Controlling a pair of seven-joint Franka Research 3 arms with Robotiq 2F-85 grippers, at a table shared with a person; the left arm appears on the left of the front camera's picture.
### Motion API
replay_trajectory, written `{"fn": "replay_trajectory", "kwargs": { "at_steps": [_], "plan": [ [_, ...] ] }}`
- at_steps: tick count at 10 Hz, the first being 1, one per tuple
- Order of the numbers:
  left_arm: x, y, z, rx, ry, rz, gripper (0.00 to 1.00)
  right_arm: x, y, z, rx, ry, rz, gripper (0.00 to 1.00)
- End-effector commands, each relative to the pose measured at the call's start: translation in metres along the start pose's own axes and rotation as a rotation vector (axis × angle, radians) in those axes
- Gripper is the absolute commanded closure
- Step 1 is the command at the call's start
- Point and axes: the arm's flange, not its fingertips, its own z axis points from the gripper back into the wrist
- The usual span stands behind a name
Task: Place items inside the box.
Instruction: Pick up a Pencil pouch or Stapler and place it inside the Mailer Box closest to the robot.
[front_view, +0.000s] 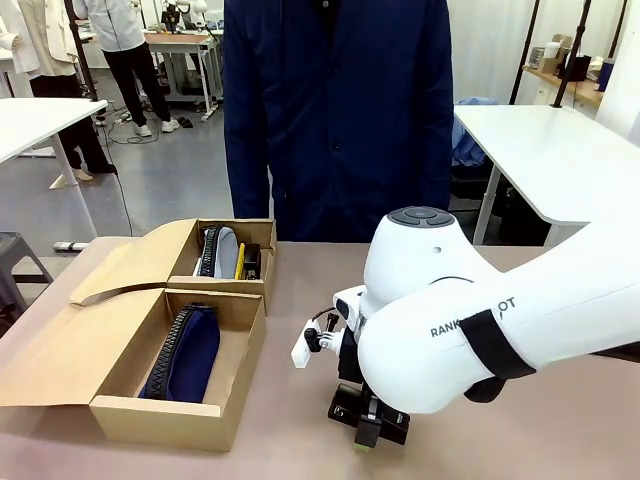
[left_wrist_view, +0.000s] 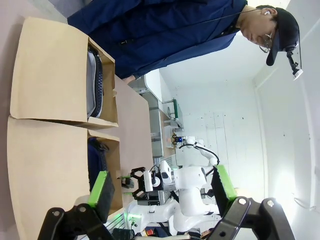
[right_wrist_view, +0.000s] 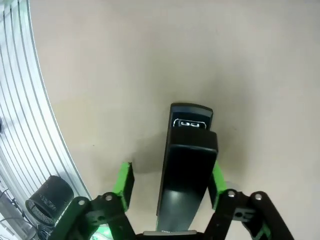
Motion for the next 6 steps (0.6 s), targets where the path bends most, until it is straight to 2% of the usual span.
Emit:
{"fn": "replay_trajectory", "kwargs": {
  "at_steps": [1,2,4,6],
  "plan": [
    [-0.002,-0.0017,0.0003,-0.012,0.002,-0.017,0.0,0.0003,-0.001,0.0042,0.002,0.001,0.003,0.65],
    [-0.002,-0.0017,0.0003,-0.012,0.002,-0.017,0.0,0.0007,-0.0013,0.0029,-0.024,0.032,-0.014,1.0],
    [-0.002,-0.0017,0.0003,-0.012,0.002,-0.017,0.0,0.001,0.0001,0.0042,-0.021,0.03,-0.015,1.0],
    [-0.002,-0.0017,0.0003,-0.012,0.002,-0.017,0.0,0.0007,0.0015,0.0112,-0.041,0.044,-0.093,1.0]
  ]
}}
